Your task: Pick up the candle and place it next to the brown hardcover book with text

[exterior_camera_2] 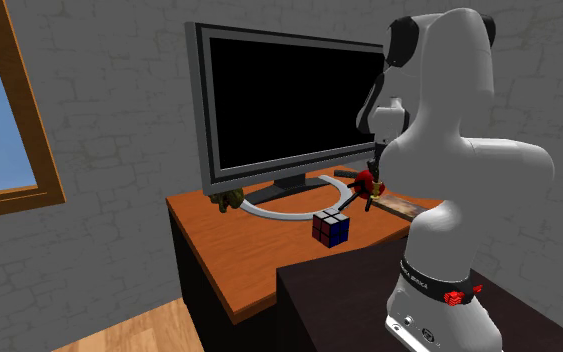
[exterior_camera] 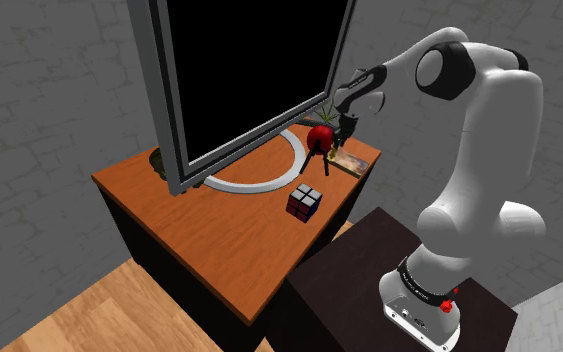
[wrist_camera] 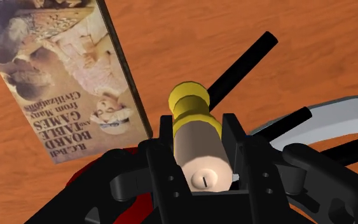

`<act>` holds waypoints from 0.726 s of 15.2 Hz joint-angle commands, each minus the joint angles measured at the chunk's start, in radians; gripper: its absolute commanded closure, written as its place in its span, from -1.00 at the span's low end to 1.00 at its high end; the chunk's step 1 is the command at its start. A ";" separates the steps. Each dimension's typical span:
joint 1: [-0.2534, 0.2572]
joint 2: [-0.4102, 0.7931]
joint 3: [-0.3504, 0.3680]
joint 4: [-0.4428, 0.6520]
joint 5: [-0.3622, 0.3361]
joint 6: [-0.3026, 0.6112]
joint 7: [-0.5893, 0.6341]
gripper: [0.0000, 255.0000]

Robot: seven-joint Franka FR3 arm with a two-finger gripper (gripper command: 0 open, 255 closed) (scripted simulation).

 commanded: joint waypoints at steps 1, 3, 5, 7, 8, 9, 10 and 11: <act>-0.002 0.021 0.000 0.003 0.001 0.018 -0.002 1.00; -0.002 0.040 0.000 0.004 0.001 0.037 -0.002 1.00; -0.002 0.060 0.001 0.005 0.001 0.055 -0.003 1.00; -0.002 0.080 0.001 0.008 0.002 0.073 -0.003 1.00; -0.002 0.091 0.001 0.009 0.002 0.082 -0.003 1.00; -0.002 0.101 0.001 0.011 0.002 0.090 -0.003 1.00; -0.002 0.111 0.001 0.013 0.003 0.099 -0.003 1.00; -0.003 0.124 0.001 0.016 0.003 0.108 -0.003 1.00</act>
